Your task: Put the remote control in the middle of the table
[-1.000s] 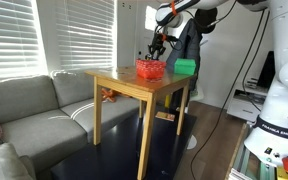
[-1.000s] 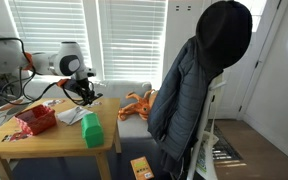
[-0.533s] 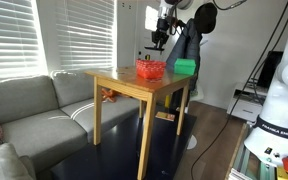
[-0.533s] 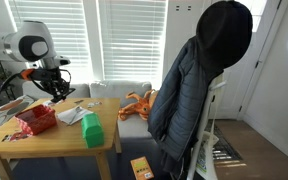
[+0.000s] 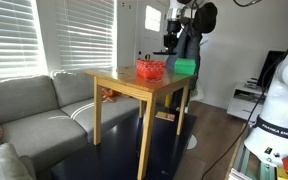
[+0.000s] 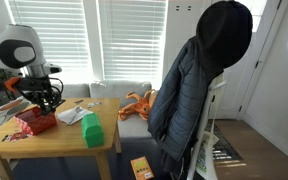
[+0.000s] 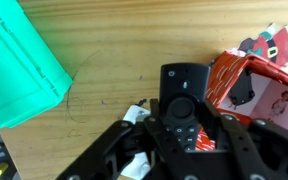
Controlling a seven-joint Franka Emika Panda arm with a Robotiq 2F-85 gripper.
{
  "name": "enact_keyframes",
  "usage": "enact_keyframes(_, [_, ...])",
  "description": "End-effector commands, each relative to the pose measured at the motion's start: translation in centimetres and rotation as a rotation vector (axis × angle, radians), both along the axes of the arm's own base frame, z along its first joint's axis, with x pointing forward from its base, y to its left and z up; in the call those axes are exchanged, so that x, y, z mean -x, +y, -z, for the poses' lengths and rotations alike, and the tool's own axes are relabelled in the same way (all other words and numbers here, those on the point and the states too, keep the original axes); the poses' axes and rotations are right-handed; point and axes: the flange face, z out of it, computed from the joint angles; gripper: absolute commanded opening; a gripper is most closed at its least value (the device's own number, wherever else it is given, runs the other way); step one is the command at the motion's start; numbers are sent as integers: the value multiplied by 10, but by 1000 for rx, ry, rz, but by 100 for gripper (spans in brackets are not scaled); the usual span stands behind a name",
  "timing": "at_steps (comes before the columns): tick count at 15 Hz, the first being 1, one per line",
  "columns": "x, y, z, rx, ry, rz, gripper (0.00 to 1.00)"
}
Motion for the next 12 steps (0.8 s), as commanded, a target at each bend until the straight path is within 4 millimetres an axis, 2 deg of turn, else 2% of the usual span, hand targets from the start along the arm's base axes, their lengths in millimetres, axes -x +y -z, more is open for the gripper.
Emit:
enact_keyframes(1, [0, 0, -1, 0, 1, 0, 17])
enact_keyframes(9, [-2, -3, 54, 9, 48, 0, 17])
enact_keyframes(12, [-12, 5, 71, 18, 31, -26, 17])
